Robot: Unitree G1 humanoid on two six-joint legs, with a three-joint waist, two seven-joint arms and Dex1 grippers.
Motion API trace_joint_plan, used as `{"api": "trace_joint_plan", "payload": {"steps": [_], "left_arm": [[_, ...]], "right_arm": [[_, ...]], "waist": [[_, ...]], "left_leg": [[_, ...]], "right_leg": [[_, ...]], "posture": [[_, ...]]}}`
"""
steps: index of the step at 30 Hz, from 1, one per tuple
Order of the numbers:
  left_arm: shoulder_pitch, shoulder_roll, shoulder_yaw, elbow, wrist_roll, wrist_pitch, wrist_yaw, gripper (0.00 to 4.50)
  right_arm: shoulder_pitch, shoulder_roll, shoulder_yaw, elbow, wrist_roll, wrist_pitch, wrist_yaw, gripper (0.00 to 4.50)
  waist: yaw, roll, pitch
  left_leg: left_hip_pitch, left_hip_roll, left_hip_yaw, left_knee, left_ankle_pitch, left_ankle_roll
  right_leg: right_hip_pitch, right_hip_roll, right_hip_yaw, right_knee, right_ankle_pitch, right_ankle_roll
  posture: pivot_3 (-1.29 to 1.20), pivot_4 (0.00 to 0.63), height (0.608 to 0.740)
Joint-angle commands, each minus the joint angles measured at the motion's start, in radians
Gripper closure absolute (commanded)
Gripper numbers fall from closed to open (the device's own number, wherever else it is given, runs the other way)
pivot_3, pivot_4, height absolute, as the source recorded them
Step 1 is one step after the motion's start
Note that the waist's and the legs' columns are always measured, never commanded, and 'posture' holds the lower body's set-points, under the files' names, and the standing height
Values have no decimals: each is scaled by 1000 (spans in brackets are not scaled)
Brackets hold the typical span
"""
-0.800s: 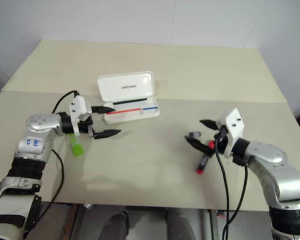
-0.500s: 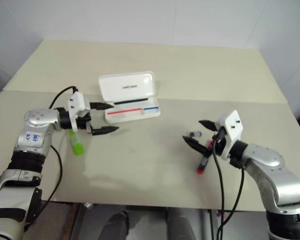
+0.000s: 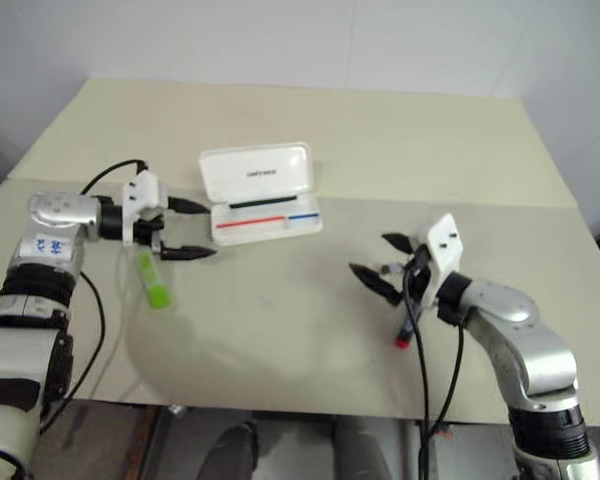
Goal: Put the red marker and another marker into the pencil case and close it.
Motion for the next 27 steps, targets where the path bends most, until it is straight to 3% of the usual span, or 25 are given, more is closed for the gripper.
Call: {"api": "trace_joint_plan", "payload": {"steps": [1,7,27], "left_arm": [[-58,-12,-17,84,34,-58,-63,7],[-108,-50,-27,174,68,-62,-121,7],[-169,-127,-104,259,252,-36,20,7]], "right_arm": [[72,23,-6,-88,18,-14,-19,0],[113,65,5,-133,10,-13,-61,0],[161,95,8,-164,-6,-20,-121,0]], "waist": [[2,0,0],[-7,0,0],[-8,0,0]], "left_leg": [[0,0,0,0,0,1],[0,0,0,-1,-2,3],[1,0,0,1,-2,3]], "right_leg": [[0,0,0,0,-1,0],[0,0,0,2,-3,1],[0,0,0,7,-3,1]], "posture": [[0,150,740],[0,150,740],[0,150,740]]}}
